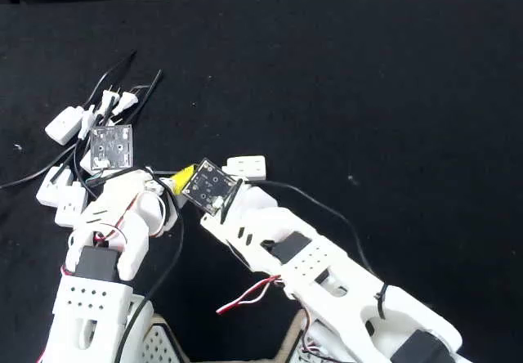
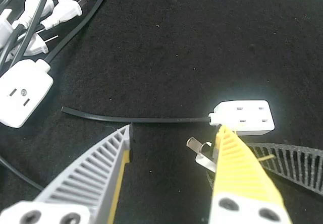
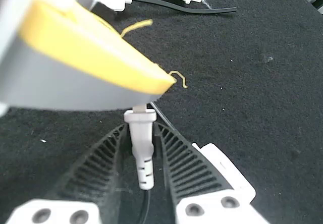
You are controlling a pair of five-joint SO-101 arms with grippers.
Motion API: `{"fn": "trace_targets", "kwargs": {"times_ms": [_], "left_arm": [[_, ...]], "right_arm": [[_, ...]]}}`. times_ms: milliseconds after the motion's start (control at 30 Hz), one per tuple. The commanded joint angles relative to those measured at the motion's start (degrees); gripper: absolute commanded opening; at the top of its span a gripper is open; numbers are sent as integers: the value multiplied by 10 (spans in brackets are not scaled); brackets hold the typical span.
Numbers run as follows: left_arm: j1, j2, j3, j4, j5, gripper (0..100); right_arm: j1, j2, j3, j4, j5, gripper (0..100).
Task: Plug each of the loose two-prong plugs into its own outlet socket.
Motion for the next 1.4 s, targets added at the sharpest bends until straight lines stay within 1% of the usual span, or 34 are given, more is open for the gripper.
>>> {"fn": "trace_targets", "kwargs": {"times_ms": [0, 67, 167, 267, 333, 500, 967, 1133, 1367], "left_arm": [[3, -3, -3, -8, -5, 266], [3, -3, -3, -8, -5, 266], [3, -3, -3, -8, -5, 266], [3, -3, -3, -9, -5, 266], [3, -3, -3, -9, -5, 266], [3, -3, -3, -9, -5, 266], [4, -3, -3, -9, -5, 266], [4, -3, -3, -9, -5, 266], [4, -3, -3, -9, -5, 266]], "right_arm": [[-7, -30, -4, -12, 1, 10], [-7, -47, -4, 4, -4, 10], [-9, -104, -4, 56, -33, 10], [-10, -159, -4, 111, -37, 10], [-10, -181, 3, 127, -38, 10], [-10, -186, 27, 97, -37, 10], [-9, -198, 12, 91, -39, 10], [-6, -197, -2, 91, -83, 10], [-6, -200, -1, 73, -87, 10]]}}
